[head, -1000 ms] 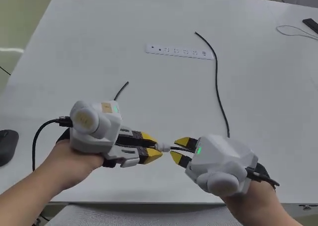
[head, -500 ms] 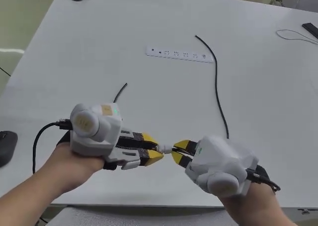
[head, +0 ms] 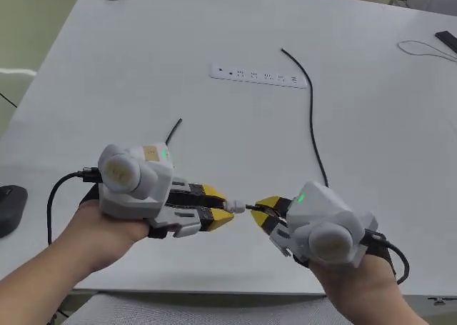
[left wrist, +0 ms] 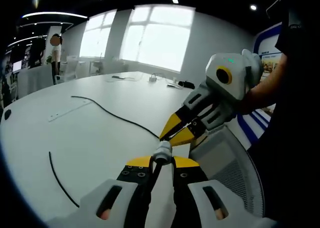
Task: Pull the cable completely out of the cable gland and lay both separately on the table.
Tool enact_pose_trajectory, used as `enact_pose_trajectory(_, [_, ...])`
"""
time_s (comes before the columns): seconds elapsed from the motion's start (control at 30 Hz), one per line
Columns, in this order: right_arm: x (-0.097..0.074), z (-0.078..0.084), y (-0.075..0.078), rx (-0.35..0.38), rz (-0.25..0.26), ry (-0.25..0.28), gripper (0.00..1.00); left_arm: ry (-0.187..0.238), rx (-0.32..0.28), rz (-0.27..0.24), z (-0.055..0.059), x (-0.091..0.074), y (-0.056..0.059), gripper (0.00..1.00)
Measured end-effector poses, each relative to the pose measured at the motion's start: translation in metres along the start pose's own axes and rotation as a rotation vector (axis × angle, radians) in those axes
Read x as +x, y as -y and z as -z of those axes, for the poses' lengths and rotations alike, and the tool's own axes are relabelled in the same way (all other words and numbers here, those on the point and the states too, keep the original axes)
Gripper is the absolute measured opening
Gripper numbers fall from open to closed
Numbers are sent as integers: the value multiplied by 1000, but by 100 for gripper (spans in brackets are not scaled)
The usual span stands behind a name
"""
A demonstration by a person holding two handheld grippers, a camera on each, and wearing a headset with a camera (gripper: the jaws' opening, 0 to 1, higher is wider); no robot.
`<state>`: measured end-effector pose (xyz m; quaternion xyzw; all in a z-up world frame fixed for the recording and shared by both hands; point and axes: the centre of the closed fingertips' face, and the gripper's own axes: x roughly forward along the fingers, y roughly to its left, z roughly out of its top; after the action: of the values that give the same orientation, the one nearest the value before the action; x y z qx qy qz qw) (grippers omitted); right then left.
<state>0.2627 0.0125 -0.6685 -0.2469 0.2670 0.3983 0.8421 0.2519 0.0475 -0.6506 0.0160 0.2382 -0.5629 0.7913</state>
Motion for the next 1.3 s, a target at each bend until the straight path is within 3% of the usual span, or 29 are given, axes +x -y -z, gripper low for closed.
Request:
enact_pose_trajectory(0.23, [2,22,10,97,30,-35,0,0,-3,-6,2,-4,-2,15])
enact_pose_trajectory(0.5, [4,52,20,277,69,-72,0,1,-8,-1,2,-4,0,15])
enact_pose_trajectory(0.67, [5,75,27,421,96,-115,0,14,-15,-3,0,-5,0,15])
enact_pose_trajectory(0.8, [8,89,26,564,83,-131,0,21,-23,-8,-1,-6,0,15])
enact_pose_trajectory(1.0, [12,100,26,574,90,-157,0,5,-26,-6,3,-2,3,15])
enact_pose_trajectory(1.13, [10,98,24,482,82,-151,0,-5,-23,-12,5,-3,1,15])
enact_pose_trajectory(1.3, [2,96,24,443,75,-126,2,-7,-30,-16,5,-5,0,15])
